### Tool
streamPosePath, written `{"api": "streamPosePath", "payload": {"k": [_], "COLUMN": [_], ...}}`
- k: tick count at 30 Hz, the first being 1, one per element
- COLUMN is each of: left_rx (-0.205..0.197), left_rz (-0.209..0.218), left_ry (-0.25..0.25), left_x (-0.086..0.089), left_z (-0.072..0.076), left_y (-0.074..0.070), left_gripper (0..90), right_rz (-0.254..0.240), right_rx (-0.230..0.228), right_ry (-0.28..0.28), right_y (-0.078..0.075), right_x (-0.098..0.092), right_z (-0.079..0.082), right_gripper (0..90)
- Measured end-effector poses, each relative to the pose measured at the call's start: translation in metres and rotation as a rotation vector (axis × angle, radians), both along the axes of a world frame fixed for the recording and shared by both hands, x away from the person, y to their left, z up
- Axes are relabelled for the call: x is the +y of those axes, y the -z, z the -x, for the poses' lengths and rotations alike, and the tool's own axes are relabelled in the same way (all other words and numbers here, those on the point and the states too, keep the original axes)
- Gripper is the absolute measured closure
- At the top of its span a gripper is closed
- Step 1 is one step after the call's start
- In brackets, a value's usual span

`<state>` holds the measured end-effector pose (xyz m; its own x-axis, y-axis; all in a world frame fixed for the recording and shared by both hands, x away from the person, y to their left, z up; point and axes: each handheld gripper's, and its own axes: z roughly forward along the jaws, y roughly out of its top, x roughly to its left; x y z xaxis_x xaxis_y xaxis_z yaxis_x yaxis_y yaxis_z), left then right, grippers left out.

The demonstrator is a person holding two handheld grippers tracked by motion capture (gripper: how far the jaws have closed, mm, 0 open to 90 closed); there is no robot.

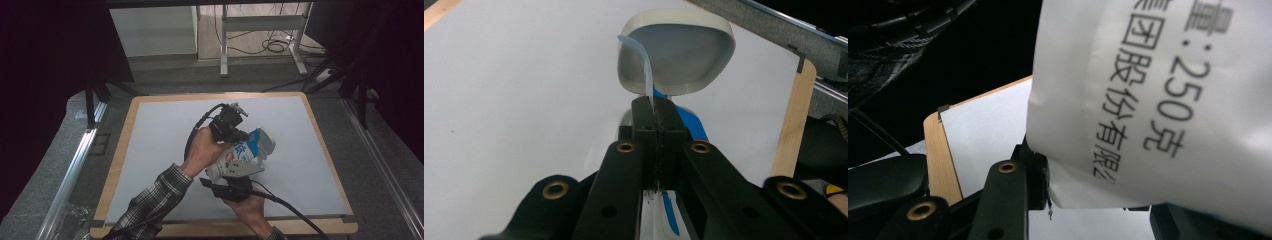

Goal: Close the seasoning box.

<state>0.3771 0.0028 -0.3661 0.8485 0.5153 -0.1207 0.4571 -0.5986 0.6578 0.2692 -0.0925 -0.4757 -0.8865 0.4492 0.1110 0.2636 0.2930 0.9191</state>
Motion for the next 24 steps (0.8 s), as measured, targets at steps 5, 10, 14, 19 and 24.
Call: {"api": "streamPosePath", "payload": {"k": [5, 10, 14, 19, 24], "left_rx": [-0.004, -0.003, -0.004, -0.005, -0.004], "left_rz": [-0.002, -0.001, -0.003, -0.004, -0.003], "left_ry": [0.003, 0.004, 0.003, 0.003, 0.003], "left_x": [-0.0002, -0.0008, -0.0014, -0.0017, -0.0017], "left_z": [0.0001, 0.0001, 0.0004, 0.0006, 0.0005], "left_y": [-0.0003, -0.0006, -0.0009, -0.0012, -0.0011], "left_gripper": [89.8, 89.9, 89.9, 89.9, 89.9], "right_rz": [-0.001, -0.002, -0.003, -0.005, -0.004], "right_rx": [-0.002, -0.002, -0.002, -0.003, -0.003], "right_ry": [0.0, 0.001, 0.001, 0.002, 0.001], "right_y": [-0.0002, -0.0007, -0.0012, -0.0013, -0.0015], "right_x": [0.0, -0.0003, -0.0006, -0.0005, -0.0006], "right_z": [0.0001, 0.0003, 0.0004, 0.0006, 0.0005], "right_gripper": [63.2, 63.2, 63.3, 63.3, 63.3]}}
